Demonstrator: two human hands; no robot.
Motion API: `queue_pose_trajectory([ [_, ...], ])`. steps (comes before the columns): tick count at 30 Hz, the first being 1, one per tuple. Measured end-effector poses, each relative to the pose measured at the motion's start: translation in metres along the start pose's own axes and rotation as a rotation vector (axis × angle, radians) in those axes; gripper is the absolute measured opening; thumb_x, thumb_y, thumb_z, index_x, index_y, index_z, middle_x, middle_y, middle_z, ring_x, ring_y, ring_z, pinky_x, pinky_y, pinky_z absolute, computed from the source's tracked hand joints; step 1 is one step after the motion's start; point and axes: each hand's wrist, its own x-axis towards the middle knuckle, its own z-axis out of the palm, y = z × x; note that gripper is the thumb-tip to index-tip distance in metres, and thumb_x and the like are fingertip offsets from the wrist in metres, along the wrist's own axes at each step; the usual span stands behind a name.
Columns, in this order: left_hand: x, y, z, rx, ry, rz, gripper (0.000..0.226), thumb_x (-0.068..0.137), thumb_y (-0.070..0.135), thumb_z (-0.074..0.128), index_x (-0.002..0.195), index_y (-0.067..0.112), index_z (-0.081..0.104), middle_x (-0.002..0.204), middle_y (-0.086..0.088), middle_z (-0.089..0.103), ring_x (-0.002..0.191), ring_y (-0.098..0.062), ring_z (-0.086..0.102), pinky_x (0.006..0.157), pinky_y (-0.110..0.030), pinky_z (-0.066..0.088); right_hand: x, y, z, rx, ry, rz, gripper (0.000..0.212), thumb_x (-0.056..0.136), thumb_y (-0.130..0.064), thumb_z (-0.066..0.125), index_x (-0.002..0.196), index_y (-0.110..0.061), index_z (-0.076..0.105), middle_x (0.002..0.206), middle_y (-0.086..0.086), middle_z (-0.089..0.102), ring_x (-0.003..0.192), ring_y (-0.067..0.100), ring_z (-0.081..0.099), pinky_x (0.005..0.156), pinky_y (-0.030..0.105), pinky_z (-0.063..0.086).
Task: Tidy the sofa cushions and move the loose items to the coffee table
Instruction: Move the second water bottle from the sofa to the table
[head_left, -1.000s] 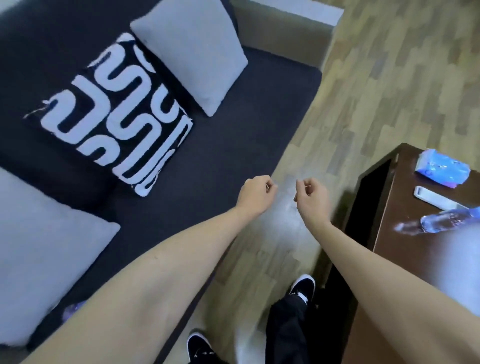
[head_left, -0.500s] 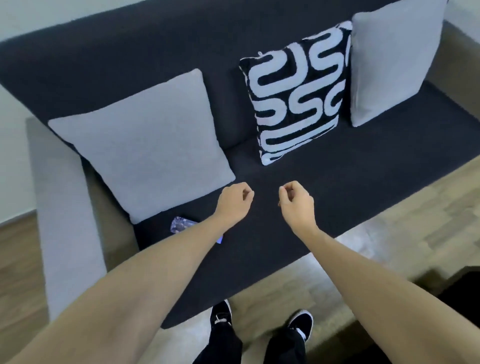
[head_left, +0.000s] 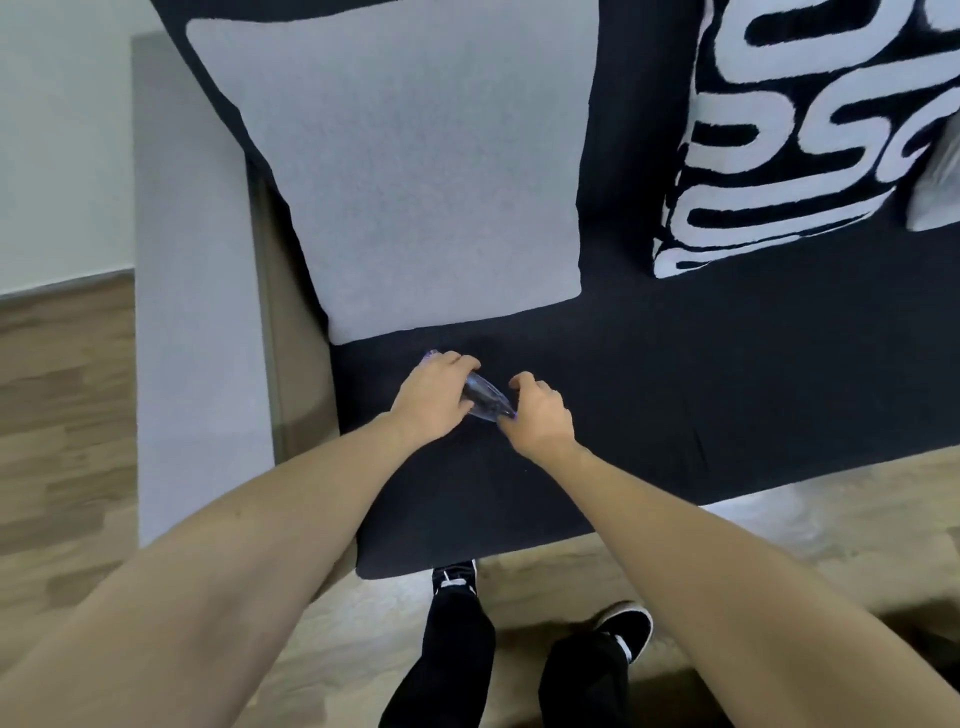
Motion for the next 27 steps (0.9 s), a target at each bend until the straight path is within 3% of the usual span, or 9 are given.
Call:
queue_pose_trajectory([
  [6, 0.012, -0.022, 0.038, 0.258, -0.016, 0.091, 0.069, 0.082, 0.025, 0.071, 0.144, 0.018, 0.04, 0.141, -0.009, 0.045, 0.131, -0.028, 0.041, 0.111, -0.044, 0.032, 0.024, 0.009, 0.033, -0.132, 0.009, -0.019, 0.053, 0.082, -0.03, 0.074, 0.126, -0.016, 0.047, 0.125, 0.01, 0.056, 0.116, 0.031, 0.051, 0.092, 0.046, 0.042],
  [14, 0.015, -0.032, 0.057, 0.352, 0.053, 0.133, 0.067, 0.081, 0.02, 0.069, 0.141, 0.02, 0.041, 0.142, -0.011, 0.04, 0.134, -0.031, 0.036, 0.115, -0.05, 0.027, 0.033, 0.014, 0.043, -0.049, 0.048, -0.036, 0.046, 0.083, -0.03, 0.075, 0.117, -0.009, 0.051, 0.116, 0.013, 0.063, 0.105, 0.032, 0.059, 0.086, 0.043, 0.047],
  [18, 0.019, -0.031, 0.048, 0.329, 0.055, 0.129, 0.065, 0.082, 0.023, 0.07, 0.14, 0.021, 0.042, 0.139, -0.011, 0.043, 0.13, -0.03, 0.038, 0.11, -0.048, 0.032, 0.028, 0.009, 0.029, 0.048, 0.055, -0.077, 0.044, 0.08, -0.029, 0.079, 0.113, -0.008, 0.057, 0.109, 0.013, 0.064, 0.094, 0.027, 0.063, 0.078, 0.042, 0.054],
  [21, 0.019, -0.029, 0.036, 0.233, 0.102, 0.126, 0.058, 0.083, 0.028, 0.07, 0.136, 0.019, 0.047, 0.132, -0.011, 0.049, 0.123, -0.029, 0.044, 0.099, -0.044, 0.043, 0.023, 0.004, 0.01, 0.146, 0.097, -0.095, 0.042, 0.078, -0.027, 0.08, 0.111, -0.009, 0.062, 0.107, 0.01, 0.063, 0.087, 0.019, 0.059, 0.07, 0.032, 0.051],
  [24, 0.018, -0.025, 0.023, 0.054, 0.126, 0.126, 0.056, 0.08, 0.031, 0.075, 0.129, 0.015, 0.053, 0.128, -0.009, 0.056, 0.12, -0.027, 0.05, 0.09, -0.045, 0.052, 0.019, 0.0, -0.01, 0.233, 0.129, -0.143, 0.04, 0.077, -0.021, 0.081, 0.111, -0.008, 0.064, 0.108, 0.01, 0.063, 0.091, 0.019, 0.06, 0.076, 0.031, 0.053],
  [27, 0.022, -0.019, 0.013, -0.079, 0.117, 0.097, 0.049, 0.078, 0.035, 0.076, 0.118, 0.017, 0.055, 0.113, -0.005, 0.063, 0.103, -0.023, 0.059, 0.082, -0.046, 0.053, 0.015, -0.003, -0.028, 0.278, 0.185, -0.195, 0.037, 0.076, -0.016, 0.082, 0.108, -0.008, 0.065, 0.106, 0.008, 0.065, 0.092, 0.019, 0.062, 0.082, 0.033, 0.055],
])
